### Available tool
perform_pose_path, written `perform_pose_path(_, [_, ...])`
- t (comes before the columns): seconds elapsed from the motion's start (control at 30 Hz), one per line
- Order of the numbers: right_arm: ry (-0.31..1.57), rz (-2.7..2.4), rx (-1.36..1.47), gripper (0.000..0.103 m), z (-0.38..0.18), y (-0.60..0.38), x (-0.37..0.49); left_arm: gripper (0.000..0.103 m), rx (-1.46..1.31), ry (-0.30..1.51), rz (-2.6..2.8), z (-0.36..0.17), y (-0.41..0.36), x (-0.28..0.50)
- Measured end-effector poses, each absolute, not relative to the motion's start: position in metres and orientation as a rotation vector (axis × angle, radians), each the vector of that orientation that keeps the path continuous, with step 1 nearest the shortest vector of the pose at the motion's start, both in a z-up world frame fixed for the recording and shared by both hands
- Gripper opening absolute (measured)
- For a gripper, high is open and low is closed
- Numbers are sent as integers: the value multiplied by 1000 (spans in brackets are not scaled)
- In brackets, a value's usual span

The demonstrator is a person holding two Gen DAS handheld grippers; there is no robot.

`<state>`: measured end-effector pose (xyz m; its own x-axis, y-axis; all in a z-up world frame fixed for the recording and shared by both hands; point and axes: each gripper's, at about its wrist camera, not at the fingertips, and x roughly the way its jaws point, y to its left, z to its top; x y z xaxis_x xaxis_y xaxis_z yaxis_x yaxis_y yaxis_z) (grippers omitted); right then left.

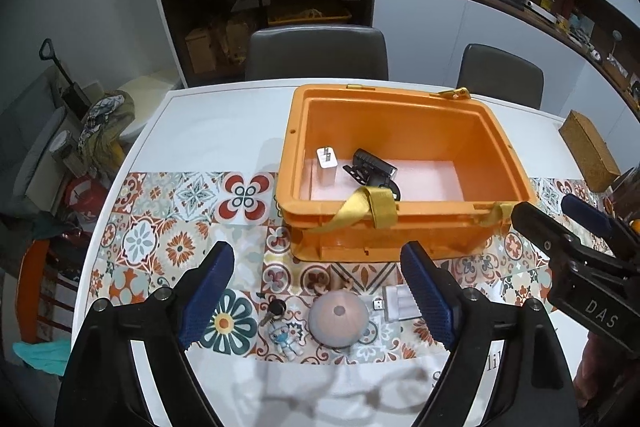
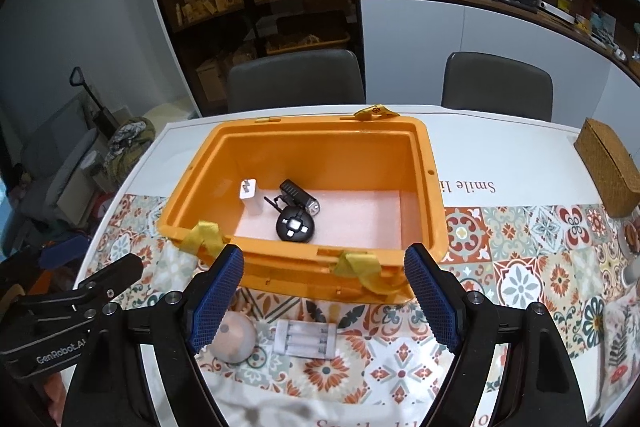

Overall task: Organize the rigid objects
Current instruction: 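Withdraw both open tools from the crate toward the remaining items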

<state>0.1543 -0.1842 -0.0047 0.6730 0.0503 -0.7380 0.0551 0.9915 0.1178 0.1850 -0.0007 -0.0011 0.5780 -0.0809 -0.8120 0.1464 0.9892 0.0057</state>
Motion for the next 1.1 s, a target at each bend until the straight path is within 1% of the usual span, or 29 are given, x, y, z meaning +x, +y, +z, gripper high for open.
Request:
perform_pose_path(0.1, [827,-4,137,84,-8,-185,146,90,74,951,-119,-6,0,178])
perform_pose_path(0.37, [828,16,121,86,-20,-183,127,90,61,978,-105,-23,6,161])
perform_pose_path(0.47, [840,2,125,89,-27,-183,126,90,44,970,-92,-26,11,156])
perform_pose_path(0.87, [886,31,110,90,-60,-169,124,90,30,971,-25,-46,24,145])
perform_pose_path(1.0, [910,28,109,94,-73,-167,126,90,37,962,12,-55,27,141])
perform_pose_path(1.1, [935,31,98,94,-85,-163,128,90,41,972,29,-64,29,140])
